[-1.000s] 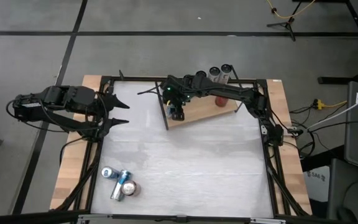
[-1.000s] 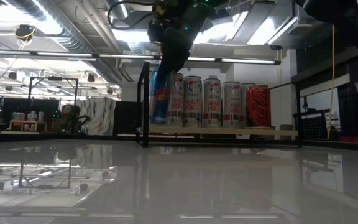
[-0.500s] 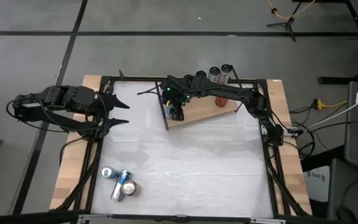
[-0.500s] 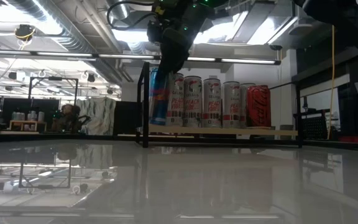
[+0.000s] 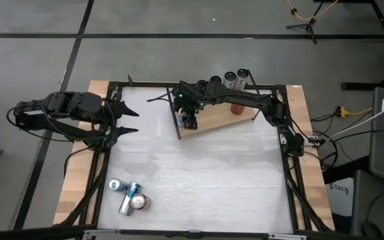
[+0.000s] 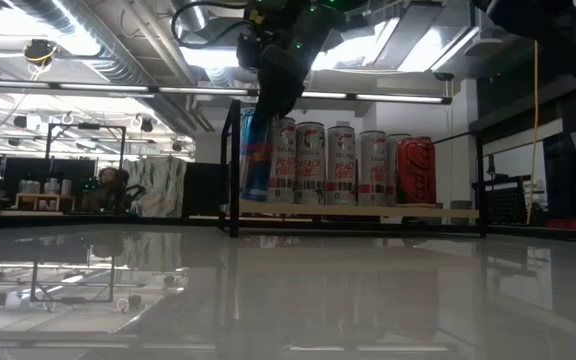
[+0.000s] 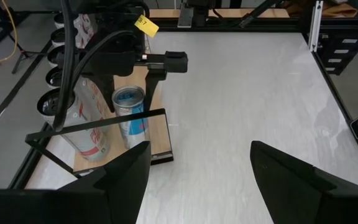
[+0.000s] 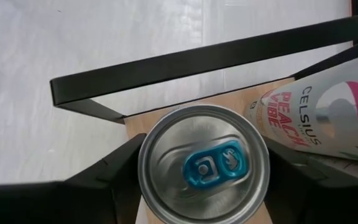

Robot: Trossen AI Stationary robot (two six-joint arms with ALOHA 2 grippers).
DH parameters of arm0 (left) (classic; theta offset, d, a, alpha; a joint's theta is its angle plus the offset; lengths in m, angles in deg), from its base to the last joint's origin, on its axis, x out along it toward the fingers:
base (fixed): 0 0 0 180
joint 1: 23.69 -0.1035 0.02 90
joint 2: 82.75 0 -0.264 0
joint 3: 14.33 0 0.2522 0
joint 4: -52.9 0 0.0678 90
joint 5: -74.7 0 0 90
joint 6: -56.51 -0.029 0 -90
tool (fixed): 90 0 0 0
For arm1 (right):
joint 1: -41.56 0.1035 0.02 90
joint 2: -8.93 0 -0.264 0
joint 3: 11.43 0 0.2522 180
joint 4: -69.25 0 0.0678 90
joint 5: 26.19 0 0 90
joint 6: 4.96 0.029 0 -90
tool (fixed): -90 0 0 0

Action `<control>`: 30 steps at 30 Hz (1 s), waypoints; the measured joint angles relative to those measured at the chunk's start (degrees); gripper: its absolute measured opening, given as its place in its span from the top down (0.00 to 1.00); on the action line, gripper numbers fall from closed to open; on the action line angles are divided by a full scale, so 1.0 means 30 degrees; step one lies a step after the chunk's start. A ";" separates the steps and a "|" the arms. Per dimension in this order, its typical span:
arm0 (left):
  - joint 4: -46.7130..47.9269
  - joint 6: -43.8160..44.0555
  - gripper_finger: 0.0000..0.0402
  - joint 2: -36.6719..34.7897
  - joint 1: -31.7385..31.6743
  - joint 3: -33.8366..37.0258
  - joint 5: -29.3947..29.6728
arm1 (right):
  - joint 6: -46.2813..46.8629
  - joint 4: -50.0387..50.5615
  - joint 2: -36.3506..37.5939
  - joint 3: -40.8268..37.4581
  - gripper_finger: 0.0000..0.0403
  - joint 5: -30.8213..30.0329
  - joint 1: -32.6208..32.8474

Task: Place canned beverage on shelf
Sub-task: Put the blue soda can on the shelf

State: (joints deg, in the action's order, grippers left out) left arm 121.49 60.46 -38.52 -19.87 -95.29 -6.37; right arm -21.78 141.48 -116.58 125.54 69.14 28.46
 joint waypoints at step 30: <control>0.0000 0.0066 0.33 0.0007 -0.0003 0.0000 0.0000 | 0.0030 0.0016 -0.0073 0.0153 0.19 -0.0063 0.0000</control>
State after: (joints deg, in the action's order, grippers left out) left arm 121.49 60.65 -38.50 -19.88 -95.29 -6.38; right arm -21.69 141.53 -116.80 126.00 68.96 28.46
